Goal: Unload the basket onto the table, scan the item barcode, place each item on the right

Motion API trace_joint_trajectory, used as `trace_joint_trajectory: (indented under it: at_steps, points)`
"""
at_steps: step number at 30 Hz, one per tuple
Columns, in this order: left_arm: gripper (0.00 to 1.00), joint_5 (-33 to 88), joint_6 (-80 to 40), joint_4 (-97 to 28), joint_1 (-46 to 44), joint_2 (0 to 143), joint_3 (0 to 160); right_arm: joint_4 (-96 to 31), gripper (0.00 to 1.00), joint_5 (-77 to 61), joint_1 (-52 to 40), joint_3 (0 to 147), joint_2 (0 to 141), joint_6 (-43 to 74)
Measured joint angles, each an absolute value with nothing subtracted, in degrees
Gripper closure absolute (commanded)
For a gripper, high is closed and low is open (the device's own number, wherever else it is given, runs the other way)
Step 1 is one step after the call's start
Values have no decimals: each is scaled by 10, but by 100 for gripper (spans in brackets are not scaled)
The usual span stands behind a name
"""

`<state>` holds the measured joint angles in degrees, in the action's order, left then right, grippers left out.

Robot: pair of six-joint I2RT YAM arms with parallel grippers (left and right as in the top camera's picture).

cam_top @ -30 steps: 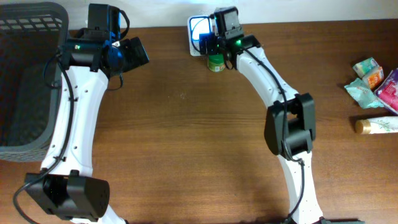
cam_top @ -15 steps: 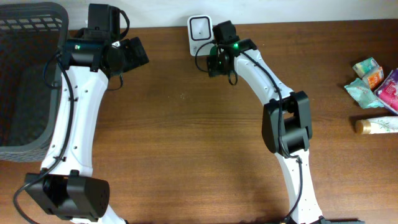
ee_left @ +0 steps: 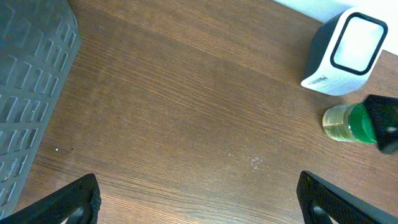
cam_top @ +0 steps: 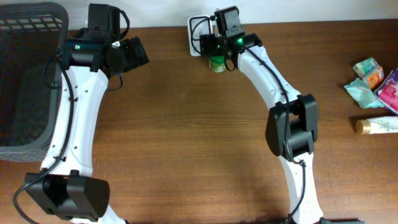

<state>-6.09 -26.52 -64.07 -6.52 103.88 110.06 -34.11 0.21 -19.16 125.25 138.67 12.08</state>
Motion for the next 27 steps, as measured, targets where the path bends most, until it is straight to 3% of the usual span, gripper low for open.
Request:
trace_joint_trajectory:
  at_steps: [4, 10, 15, 23, 24, 27]
  points:
    - [1, -61, -265, -641, -65, 1039, 1101, -337, 15, 25, -192, 1253, 1410, 120]
    - [1, -61, -265, -641, -65, 1039, 1101, -343, 17, 38, -182, 1253, 1411, 120]
    - [1, -61, -265, -641, -65, 1039, 1101, -377, 37, 20, -182, 1253, 1411, 120]
    - [1, -61, -265, -641, -65, 1039, 1101, -589, 38, 17, -185, 1263, 1379, 131]
    - [1, -61, -265, -641, -65, 1039, 1101, -625, 29, 16, -186, 1262, 1374, 133]
    - [1, -61, -265, -641, -65, 1039, 1100, -704, 17, 10, -194, 1261, 1366, 134]
